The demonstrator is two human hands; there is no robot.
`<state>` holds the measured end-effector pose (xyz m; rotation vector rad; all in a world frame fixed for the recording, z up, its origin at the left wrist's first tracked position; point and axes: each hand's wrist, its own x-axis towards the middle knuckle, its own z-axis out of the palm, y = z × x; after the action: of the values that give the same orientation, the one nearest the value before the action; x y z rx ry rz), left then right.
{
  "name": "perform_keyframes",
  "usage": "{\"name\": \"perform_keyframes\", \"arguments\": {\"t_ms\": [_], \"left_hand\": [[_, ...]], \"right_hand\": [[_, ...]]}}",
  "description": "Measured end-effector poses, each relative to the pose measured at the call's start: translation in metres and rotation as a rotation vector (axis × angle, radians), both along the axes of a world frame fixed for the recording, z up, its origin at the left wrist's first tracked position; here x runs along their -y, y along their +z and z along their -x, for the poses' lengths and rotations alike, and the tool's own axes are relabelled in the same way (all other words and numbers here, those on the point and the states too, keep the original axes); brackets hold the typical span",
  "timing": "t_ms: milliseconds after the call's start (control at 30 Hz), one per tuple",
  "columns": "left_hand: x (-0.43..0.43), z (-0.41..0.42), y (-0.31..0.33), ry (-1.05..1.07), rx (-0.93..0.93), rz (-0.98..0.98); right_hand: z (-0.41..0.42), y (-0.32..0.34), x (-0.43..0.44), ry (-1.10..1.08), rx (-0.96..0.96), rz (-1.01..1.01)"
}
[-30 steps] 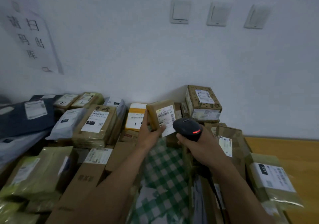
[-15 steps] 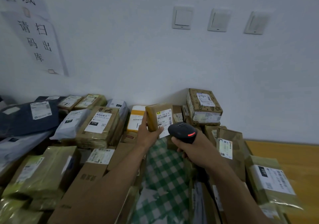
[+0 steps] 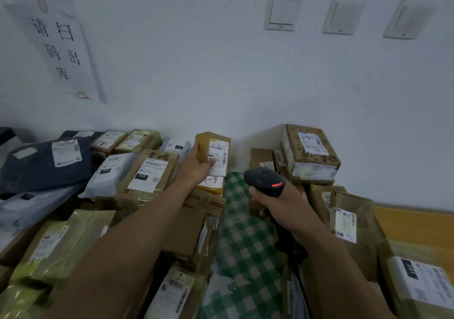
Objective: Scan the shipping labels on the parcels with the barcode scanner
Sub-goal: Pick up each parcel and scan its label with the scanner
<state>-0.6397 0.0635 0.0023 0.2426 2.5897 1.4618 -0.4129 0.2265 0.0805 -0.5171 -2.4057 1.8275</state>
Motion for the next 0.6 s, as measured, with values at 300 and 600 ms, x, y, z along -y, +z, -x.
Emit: {"name": "perform_keyframes", "arguments": {"t_ms": [300,600], "left_hand": [[-0.013,0.054,-0.059,-0.054,0.17,0.131],[-0.022,0.037,-0.072,0.085,-0.234,0.439]], "right_hand": [[0.036,-0.031,-0.012,0.02,0.078,0.008],[0.025,-0.03,-0.026,-0.071,0.084,0.073]]}}
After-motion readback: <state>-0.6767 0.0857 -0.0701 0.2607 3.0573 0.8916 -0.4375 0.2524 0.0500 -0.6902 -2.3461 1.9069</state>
